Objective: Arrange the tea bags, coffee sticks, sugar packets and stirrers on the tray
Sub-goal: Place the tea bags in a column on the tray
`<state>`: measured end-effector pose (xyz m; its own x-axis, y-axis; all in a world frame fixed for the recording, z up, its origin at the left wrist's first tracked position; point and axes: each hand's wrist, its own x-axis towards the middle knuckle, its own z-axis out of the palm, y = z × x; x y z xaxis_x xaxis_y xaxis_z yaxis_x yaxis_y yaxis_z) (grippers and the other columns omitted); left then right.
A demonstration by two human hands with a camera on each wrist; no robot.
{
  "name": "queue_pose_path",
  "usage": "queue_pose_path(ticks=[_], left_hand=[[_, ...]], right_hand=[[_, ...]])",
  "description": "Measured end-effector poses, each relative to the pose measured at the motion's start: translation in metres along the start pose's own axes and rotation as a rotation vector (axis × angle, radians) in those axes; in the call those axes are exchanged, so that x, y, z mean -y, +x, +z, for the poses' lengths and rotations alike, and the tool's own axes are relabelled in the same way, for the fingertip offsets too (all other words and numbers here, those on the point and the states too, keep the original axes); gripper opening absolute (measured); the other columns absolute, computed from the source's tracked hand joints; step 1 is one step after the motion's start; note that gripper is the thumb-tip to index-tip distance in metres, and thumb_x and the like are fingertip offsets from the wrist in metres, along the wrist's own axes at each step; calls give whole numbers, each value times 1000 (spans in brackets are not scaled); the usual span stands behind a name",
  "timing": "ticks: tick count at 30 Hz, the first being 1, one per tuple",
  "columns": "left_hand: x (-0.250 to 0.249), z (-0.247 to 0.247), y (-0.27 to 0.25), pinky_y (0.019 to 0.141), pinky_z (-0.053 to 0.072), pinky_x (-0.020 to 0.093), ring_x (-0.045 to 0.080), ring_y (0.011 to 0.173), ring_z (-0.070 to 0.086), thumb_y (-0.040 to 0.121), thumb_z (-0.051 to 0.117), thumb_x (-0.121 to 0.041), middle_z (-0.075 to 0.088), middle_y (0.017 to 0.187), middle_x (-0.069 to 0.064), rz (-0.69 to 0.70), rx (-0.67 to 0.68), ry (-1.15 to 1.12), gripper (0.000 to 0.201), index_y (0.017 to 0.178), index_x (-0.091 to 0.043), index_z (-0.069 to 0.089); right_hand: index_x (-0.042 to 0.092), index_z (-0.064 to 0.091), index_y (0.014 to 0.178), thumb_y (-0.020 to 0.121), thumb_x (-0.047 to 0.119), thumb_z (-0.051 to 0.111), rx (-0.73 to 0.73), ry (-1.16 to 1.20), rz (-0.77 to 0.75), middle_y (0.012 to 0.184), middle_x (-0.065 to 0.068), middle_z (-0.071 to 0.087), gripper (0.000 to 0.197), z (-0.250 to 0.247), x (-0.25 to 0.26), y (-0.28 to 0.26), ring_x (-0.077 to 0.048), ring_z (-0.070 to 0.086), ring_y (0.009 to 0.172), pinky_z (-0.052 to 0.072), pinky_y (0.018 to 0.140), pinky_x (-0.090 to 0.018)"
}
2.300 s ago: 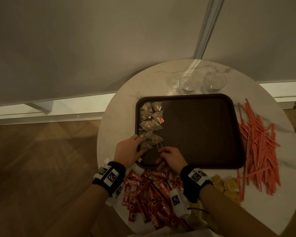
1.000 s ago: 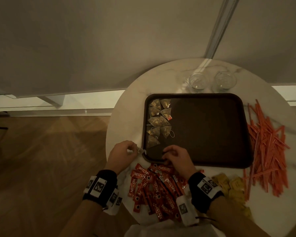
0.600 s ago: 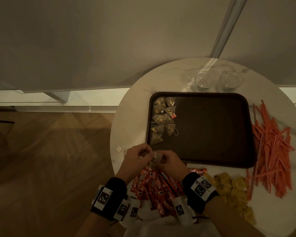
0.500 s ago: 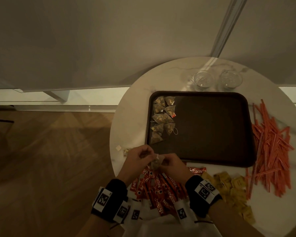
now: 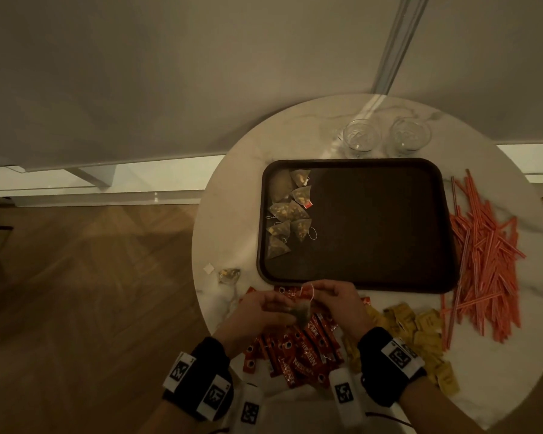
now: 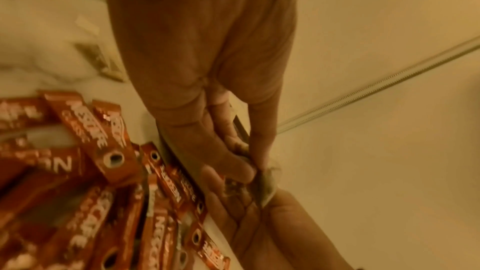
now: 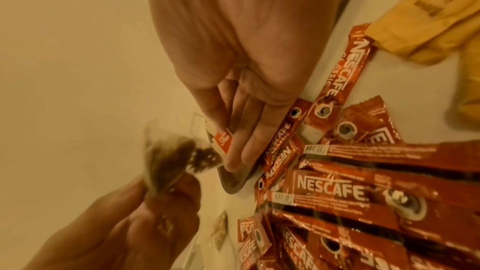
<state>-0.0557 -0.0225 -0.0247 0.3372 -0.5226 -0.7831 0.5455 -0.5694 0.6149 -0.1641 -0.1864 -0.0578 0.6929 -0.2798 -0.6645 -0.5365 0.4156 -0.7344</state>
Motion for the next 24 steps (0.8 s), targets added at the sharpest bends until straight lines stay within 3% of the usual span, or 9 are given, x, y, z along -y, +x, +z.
queue_pose_path(ticks=[5,7,11,15,17,21,24], left_hand=[[2,17,8,65,57,22,12,70,70,88,68,-7,75,80,3,17,-93,-117,14,101,-2,70],[4,22,11,64,57,23,12,66,69,89,69,-11,74,75,3,37,-151,-138,16,101,0,70],[9,29,17,65,58,24,15,68,70,90,69,-16,76,82,7,83,-241,-123,16,99,-3,71],[8,35,19,63,58,23,15,66,71,91,69,-20,76,80,8,137,-237,-107,17,98,-4,72],[6,35,21,63,57,21,15,64,71,92,67,-25,76,78,5,158,-253,-60,21,97,-6,73],[8,30,28,68,56,17,14,75,73,94,64,-29,77,81,2,172,-313,2,23,93,-11,78],[11,26,37,78,55,18,7,85,71,93,66,-29,76,90,-4,187,-308,143,17,97,-17,77]], right_hand=[[7,75,102,97,0,46,36,18,5,99,-7,76,31,3,-7,-9,-21,71,98,58,87,-34],[7,75,104,96,-3,43,46,57,11,101,-8,76,34,3,-9,-13,-21,71,99,57,88,-34],[5,74,105,96,4,49,20,183,63,103,-12,75,27,2,-14,-14,-26,70,101,55,93,-39],[4,72,112,97,12,54,21,271,121,108,-16,74,24,3,-16,-12,-31,70,104,53,96,-44],[5,72,111,96,13,56,15,258,93,107,-15,74,23,2,-14,-11,-30,70,102,55,92,-41],[11,75,101,95,9,59,1,150,8,97,-7,77,17,-3,-9,-9,-20,73,91,57,73,-23],[16,73,104,94,7,59,28,15,-41,96,-3,77,19,-8,-5,-4,-16,73,92,56,74,-20]])
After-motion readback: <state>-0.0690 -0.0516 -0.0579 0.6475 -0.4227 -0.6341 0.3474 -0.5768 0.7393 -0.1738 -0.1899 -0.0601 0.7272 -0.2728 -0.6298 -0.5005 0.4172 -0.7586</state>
